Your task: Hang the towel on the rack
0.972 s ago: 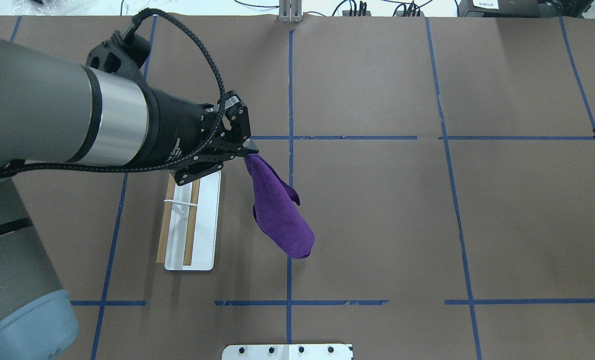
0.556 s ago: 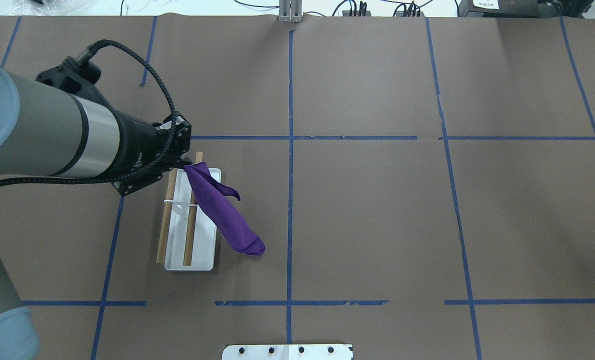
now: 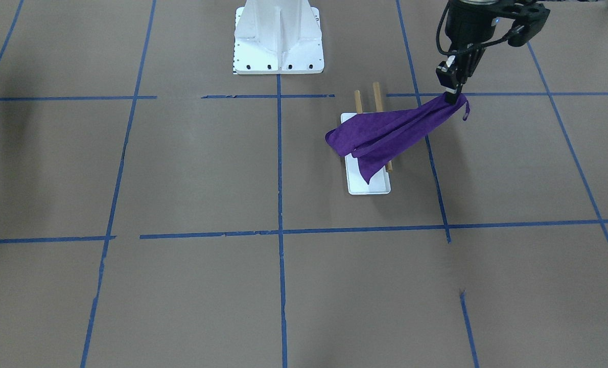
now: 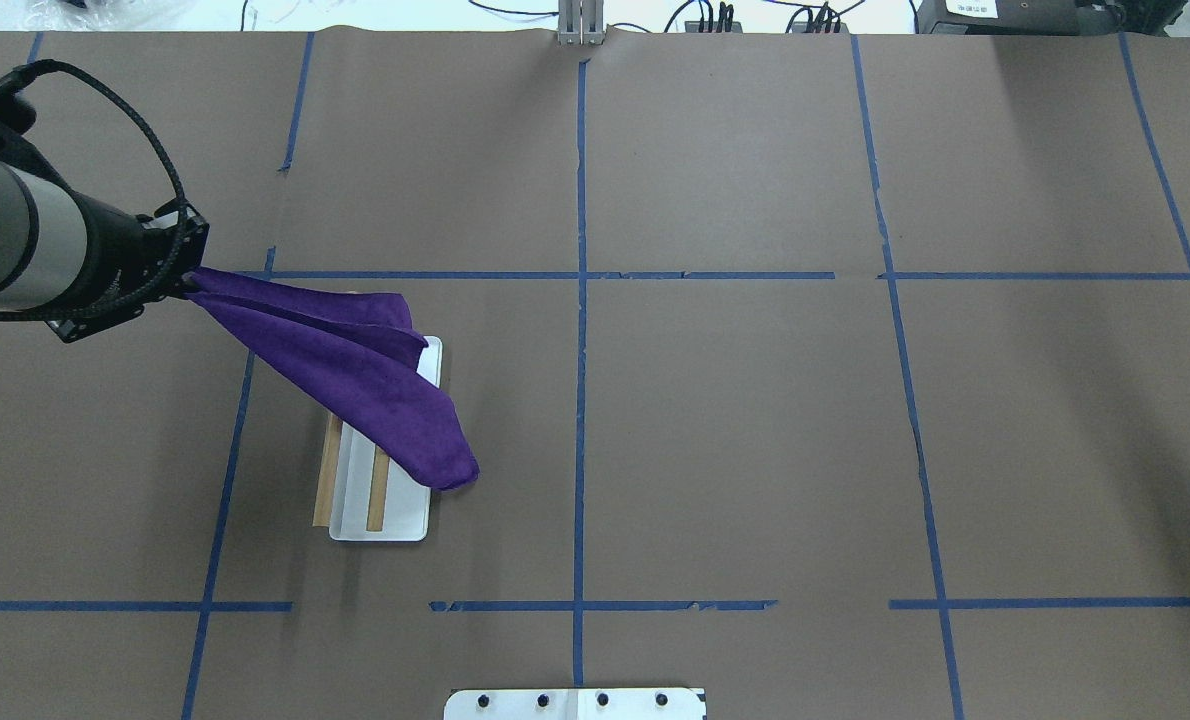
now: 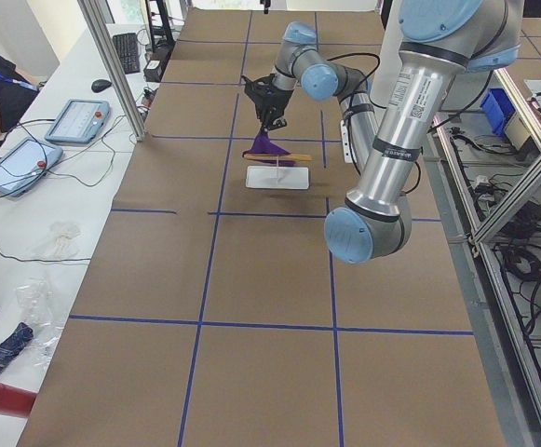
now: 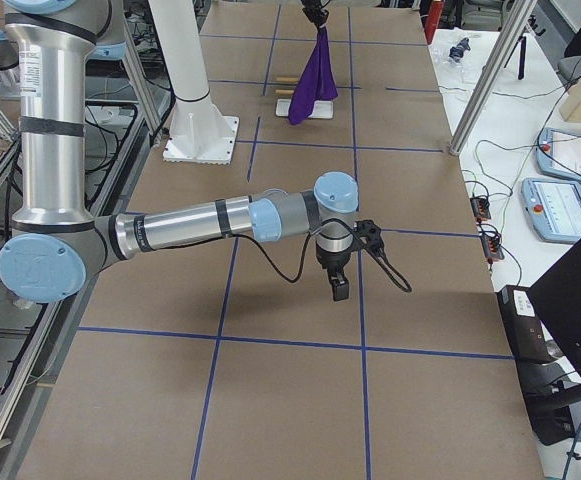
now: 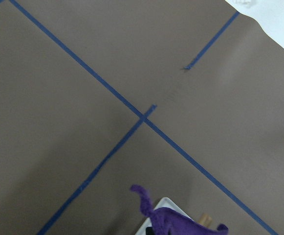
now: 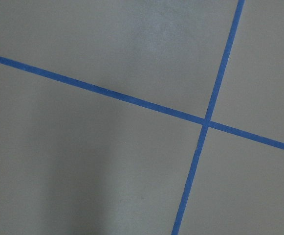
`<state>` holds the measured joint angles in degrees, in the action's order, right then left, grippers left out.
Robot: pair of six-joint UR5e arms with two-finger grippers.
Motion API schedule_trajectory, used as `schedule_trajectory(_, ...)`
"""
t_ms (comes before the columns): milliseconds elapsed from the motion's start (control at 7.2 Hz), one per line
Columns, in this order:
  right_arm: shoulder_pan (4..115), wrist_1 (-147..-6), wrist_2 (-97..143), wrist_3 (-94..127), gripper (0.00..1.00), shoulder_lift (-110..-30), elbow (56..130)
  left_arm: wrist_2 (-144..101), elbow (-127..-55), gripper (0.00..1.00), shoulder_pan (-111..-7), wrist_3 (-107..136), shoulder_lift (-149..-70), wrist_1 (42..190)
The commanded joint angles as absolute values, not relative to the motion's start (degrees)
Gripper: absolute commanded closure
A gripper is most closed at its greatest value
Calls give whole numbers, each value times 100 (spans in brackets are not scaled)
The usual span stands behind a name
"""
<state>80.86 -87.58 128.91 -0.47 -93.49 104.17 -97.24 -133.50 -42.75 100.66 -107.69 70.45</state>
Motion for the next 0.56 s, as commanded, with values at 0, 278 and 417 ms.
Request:
schedule_trajectory(0, 8095, -8701, 12911, -35, 0, -9352, 10336, -9554, -13149, 100, -4245, 10002, -10600, 7084)
schedule_trajectory(278, 8104, -8701, 12920, -18, 0, -9351, 10345, -9545, -12983, 53, -4105, 9967, -10582, 7119)
schedule_trajectory(417, 8138, -8701, 12920, -18, 0, -9352, 10345, -9423, -12886, 1, -3965, 9723, -10556, 7119)
